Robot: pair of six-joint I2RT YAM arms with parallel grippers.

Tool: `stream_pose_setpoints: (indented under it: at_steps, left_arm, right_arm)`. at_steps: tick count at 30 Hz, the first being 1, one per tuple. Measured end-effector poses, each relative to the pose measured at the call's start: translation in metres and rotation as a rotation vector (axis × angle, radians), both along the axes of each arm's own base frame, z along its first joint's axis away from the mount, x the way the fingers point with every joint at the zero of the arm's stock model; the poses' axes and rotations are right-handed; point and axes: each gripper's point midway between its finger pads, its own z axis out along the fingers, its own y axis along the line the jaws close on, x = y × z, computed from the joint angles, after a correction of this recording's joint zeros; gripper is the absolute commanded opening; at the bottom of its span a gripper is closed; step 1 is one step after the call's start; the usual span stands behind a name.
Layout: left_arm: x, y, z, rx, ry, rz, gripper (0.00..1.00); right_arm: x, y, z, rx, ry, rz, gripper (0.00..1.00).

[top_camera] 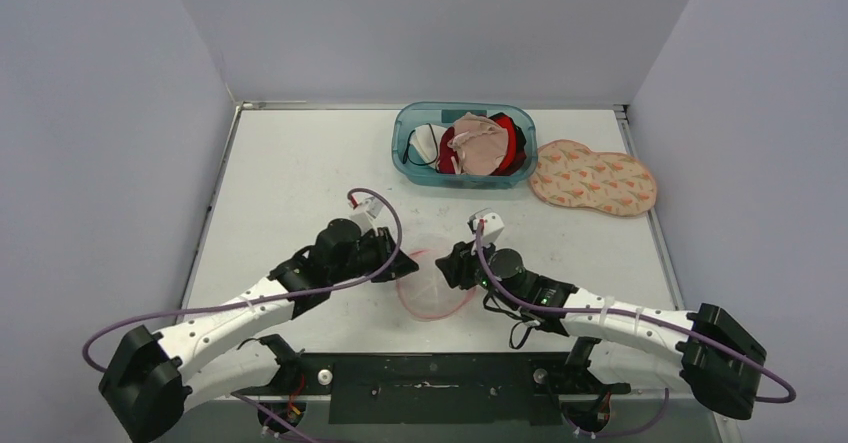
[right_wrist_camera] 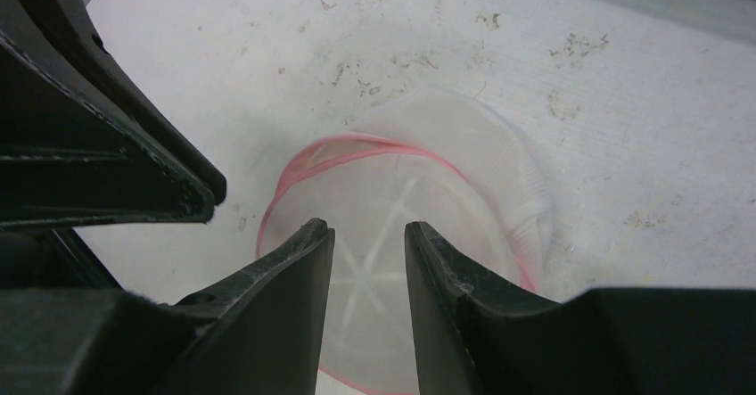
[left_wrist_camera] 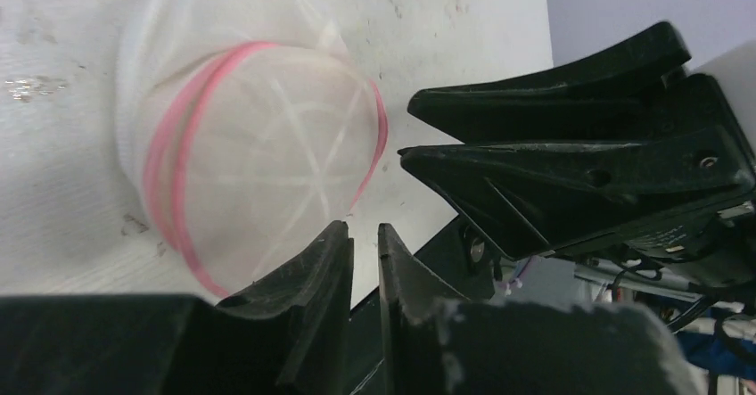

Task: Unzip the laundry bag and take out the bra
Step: Close the laundry bag at the center of the board.

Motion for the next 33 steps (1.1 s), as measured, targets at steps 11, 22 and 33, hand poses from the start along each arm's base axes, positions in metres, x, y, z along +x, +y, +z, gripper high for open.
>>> stream_pose_setpoints:
  at_steps: [11, 22, 33]
  left_arm:
    - [0.0, -0.027, -0.062, 0.078, 0.08, -0.057, 0.03]
    - [0.009, -0.019, -0.101, 0.168, 0.126, -0.002, 0.02]
    - [0.014, -0.018, -0.103, 0.162, 0.121, 0.011, 0.14]
  right_arm:
    - [0.002, -0.011, -0.047, -0.055, 0.105, -0.04, 0.3]
    - [0.008, -0.022, -0.085, -0.114, 0.176, -0.088, 0.28]
    - [0.008, -0.025, -0.082, -0.109, 0.172, -0.085, 0.53]
